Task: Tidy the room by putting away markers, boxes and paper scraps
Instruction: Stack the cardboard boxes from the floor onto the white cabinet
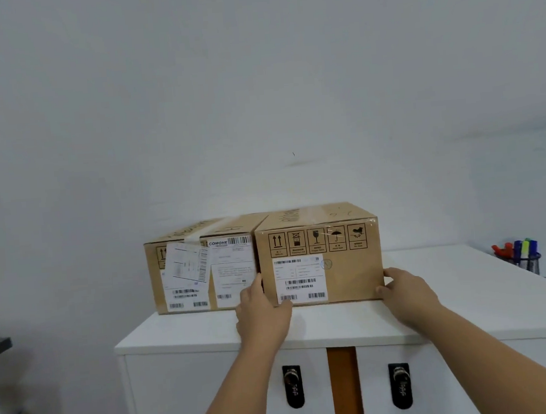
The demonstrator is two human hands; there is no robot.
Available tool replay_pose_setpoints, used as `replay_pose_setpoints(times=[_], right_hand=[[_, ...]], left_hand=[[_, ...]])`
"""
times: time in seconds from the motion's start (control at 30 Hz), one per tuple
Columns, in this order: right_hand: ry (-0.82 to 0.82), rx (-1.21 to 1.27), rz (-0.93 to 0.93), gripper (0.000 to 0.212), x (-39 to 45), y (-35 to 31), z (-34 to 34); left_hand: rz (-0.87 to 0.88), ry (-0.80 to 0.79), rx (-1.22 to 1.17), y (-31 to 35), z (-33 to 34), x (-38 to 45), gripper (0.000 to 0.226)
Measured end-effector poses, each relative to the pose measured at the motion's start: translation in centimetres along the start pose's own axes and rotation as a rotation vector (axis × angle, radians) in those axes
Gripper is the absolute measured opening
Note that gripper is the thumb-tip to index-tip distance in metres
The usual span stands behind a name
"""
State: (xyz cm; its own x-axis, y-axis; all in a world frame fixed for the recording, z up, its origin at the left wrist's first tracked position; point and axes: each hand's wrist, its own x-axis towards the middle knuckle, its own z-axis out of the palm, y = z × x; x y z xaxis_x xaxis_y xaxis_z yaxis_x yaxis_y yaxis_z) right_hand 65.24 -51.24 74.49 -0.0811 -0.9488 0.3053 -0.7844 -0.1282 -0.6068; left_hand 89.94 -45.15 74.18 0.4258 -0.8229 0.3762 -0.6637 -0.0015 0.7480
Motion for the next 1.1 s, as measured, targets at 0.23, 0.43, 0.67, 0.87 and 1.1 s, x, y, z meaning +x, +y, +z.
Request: replay_pose_setpoints(times=[0.23, 0.43, 0.67, 0.87, 1.1], right_hand=[[0.009, 0.036, 0.015, 0.044, 0.9, 0.0, 0.5], [0.034, 0.032, -0.012, 0.041, 1.0, 0.1, 0.6], [0.131, -0.332, -0.030, 0.029, -1.2, -1.6, 0.6], [0.093, -0.358, -0.142, 0.036, -4.7, 0.2, -0.7], [0.081, -0.342, -0.361, 0.045, -11.4, 9.4, -5.5]], left_hand=[[0.055, 0.133, -0.001, -1.2, -0.5, 2.0, 0.066], [0.117, 0.073, -0.001, -1.4, -0.9, 1.7, 0.066], [0.162, -0.146, 0.171, -1.9, -1.6, 0.7, 0.082], [0.321, -0.004, 0.316, -1.4, 1.0, -5.1, 0.058], [0.384, -0.151, 0.233, 0.8, 6.5, -14.8, 0.066]])
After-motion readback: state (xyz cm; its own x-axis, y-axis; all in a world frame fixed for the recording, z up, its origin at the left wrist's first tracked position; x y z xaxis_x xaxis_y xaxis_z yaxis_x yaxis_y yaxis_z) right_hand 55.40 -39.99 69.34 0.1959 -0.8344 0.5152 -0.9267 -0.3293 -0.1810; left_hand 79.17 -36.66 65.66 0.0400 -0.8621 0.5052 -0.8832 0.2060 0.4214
